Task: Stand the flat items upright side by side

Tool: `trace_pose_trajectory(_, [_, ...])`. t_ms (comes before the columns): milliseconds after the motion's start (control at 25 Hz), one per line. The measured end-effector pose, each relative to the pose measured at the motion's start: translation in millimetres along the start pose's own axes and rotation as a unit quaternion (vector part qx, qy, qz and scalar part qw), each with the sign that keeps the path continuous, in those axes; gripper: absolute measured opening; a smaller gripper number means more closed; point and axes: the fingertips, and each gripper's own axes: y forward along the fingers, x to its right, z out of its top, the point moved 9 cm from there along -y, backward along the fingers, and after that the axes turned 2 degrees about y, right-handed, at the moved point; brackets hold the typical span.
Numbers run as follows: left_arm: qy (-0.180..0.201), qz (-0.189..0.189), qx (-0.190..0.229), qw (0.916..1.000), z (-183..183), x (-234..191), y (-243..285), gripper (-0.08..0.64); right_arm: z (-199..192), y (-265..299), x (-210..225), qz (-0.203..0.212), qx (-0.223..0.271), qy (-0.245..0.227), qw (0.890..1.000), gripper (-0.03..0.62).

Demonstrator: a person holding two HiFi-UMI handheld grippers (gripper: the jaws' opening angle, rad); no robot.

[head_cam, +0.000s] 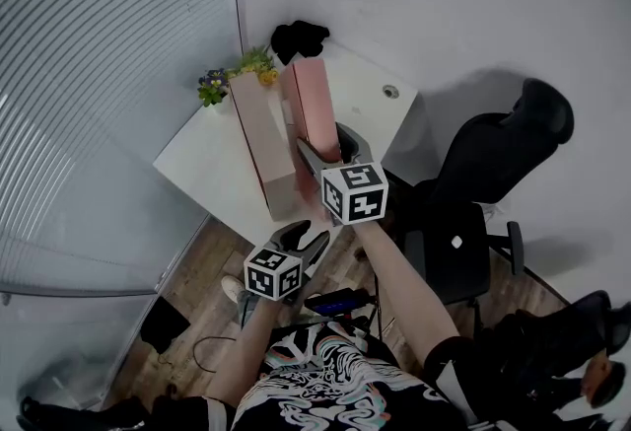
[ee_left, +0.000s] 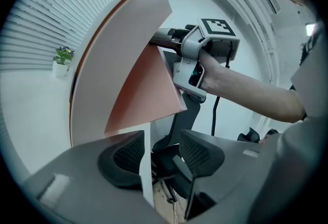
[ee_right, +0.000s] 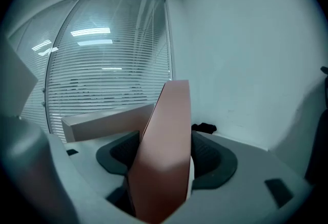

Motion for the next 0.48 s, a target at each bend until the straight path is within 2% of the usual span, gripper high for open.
trace_pose_trajectory(160, [-0.003,0.003,-0.001,1.0,-2,-3,-1,0.196,-15,-14,-8,-0.005,0.059,-0.017,0.998,0.311])
trace_pose_trajectory(320, [-0.001,0.004,-0.003,1.0,0,-5,0,0.196,-21,-18,-15,0.003,0.079,-0.031,0.996,0.313])
trace_pose_trajectory(480, [0.001,0.005,-0.003,1.0,-1,-5,0,0.196,-32,-31,-19,-0.013,0.107,-0.031,0.994,0.313])
